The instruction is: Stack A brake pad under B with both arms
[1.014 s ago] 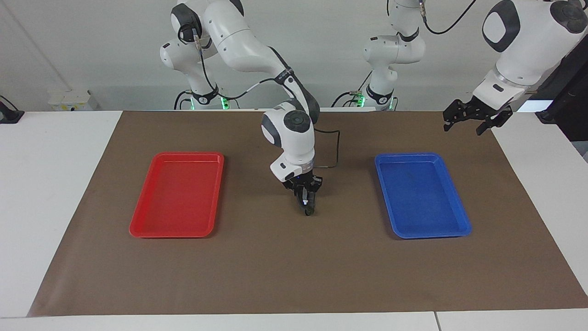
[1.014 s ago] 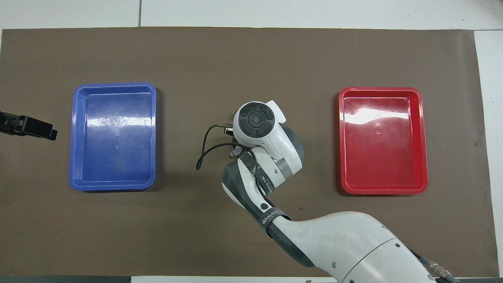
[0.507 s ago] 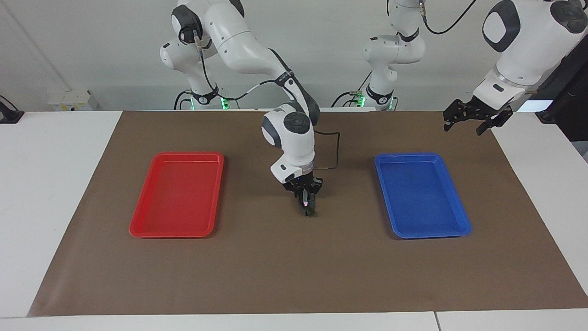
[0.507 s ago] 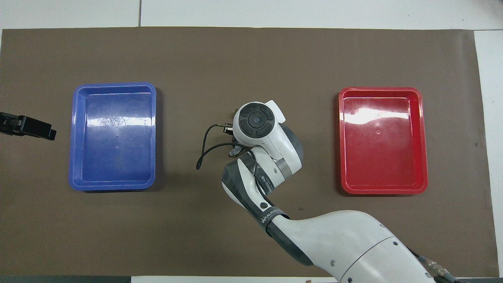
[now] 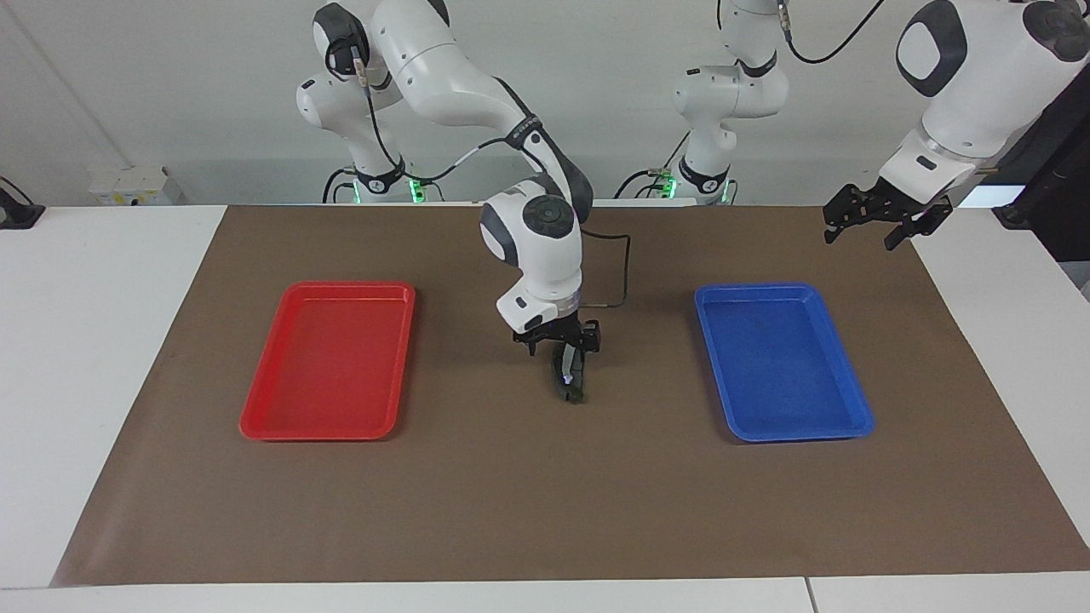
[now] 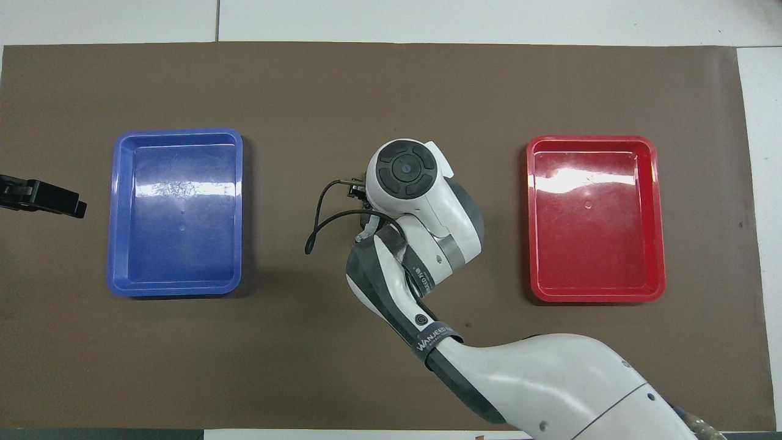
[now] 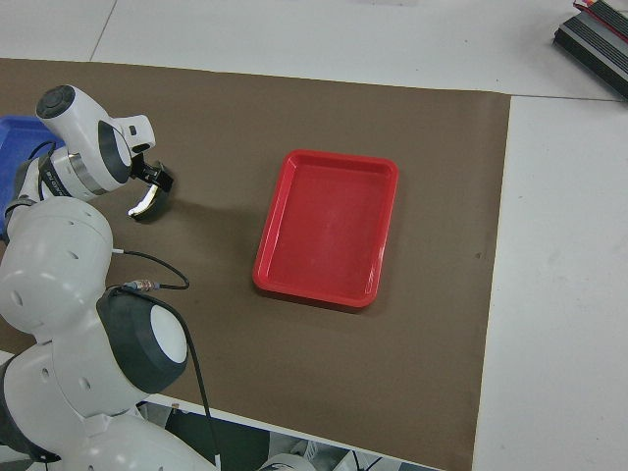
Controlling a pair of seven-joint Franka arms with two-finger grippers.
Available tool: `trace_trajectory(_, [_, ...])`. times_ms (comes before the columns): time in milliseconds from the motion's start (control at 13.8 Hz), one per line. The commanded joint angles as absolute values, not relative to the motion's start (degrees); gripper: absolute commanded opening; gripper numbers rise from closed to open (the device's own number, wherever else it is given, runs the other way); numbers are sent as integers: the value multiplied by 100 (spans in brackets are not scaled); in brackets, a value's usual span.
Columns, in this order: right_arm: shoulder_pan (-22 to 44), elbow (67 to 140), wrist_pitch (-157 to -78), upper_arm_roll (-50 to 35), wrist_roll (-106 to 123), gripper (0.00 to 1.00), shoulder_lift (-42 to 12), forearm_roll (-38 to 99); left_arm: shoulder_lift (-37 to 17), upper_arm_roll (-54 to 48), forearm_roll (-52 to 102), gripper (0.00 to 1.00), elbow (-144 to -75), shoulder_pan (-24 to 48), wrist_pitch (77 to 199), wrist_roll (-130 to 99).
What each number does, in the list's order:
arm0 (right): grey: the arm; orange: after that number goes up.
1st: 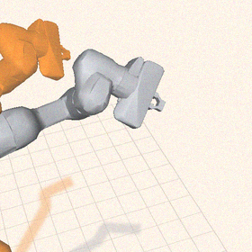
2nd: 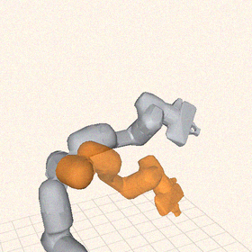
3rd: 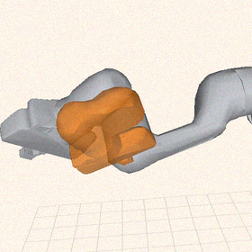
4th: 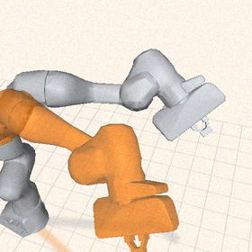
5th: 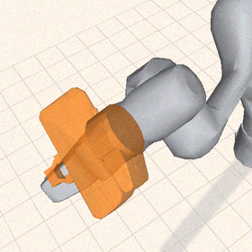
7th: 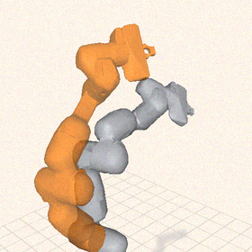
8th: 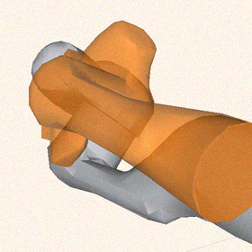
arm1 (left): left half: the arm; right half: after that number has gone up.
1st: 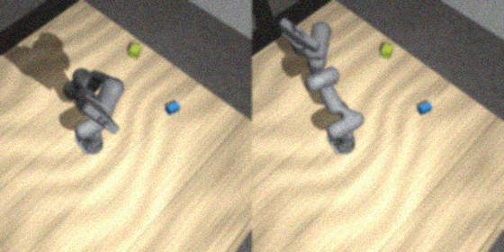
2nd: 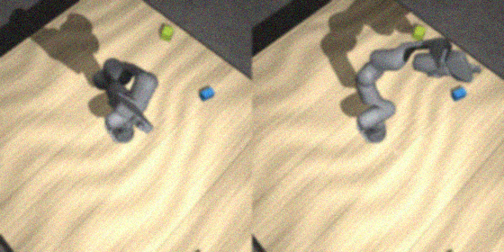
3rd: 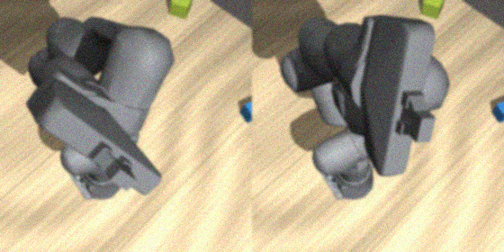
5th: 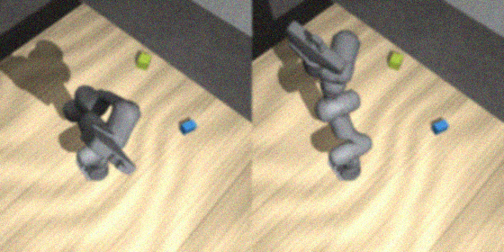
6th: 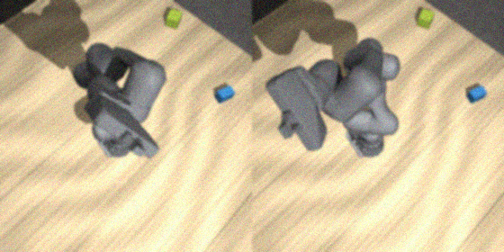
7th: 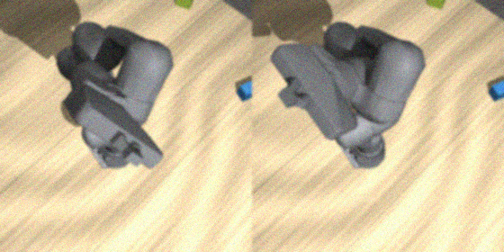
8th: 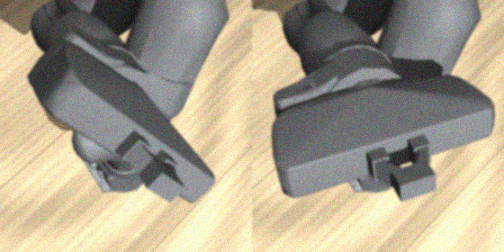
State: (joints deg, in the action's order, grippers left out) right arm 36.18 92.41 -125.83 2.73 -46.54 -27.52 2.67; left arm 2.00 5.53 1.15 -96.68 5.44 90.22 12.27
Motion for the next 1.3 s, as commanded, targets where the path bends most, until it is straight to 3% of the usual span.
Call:
trace_trajectory(0, [3202,9457,-12149,308,-4492,99,-2042,150,281,519,79,100,-9729,492,9018,1230])
trace_trajectory(580, [1391,9501,-10373,299,-2103,99,-266,-299,281,519,79,100,-9738,492,9018,1230])
trace_trajectory(1014, [555,9256,-8915,334,-900,99,176,-150,273,519,79,100,-9738,492,9018,1230])
trace_trajectory(1232, [282,9342,-8719,343,-686,99,307,-53,273,519,79,100,-9738,492,9018,1230])
